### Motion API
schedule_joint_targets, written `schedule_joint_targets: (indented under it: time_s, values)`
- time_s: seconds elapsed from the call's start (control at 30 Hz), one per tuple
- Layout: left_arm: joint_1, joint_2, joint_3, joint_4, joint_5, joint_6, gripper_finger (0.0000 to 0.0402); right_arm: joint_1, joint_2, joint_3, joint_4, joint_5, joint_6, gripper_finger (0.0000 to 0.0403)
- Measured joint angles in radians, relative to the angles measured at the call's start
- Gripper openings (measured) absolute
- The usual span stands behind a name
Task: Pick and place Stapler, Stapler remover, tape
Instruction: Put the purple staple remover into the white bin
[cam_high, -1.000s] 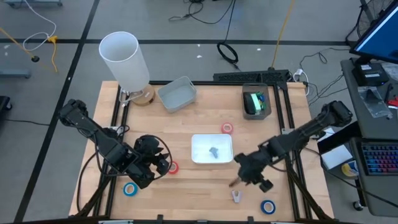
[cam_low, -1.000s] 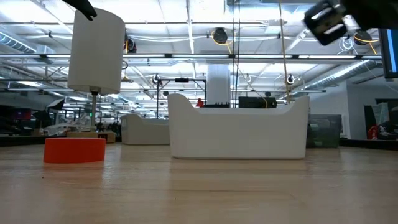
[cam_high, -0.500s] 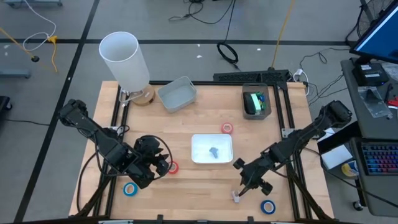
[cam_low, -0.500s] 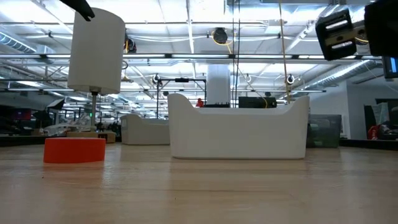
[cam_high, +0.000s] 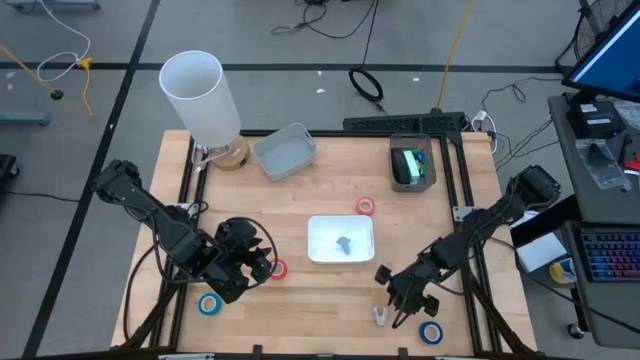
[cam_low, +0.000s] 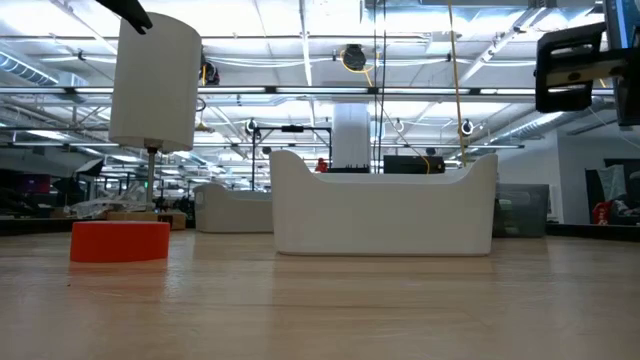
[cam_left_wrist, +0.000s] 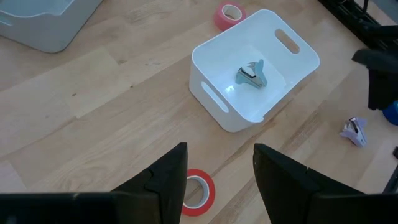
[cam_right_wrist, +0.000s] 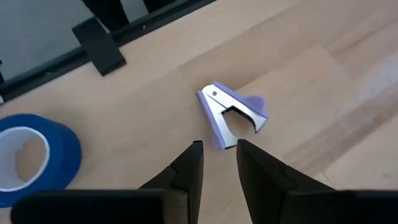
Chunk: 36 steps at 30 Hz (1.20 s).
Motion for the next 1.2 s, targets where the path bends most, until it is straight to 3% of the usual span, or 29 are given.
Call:
schedule_joint_targets:
  time_s: [0.77,1.2]
  values:
    - [0.021,-0.001,0.0,-0.002,-0.002,0.002,0.0182,0.029,0.166,0.0,0.164,0.005,-0.186,0.0087]
    - [0.061,-0.001,0.0,0.0,-0.002,0.053,0.0182,0.03,0.172,0.0,0.177,0.041,-0.182,0.0009]
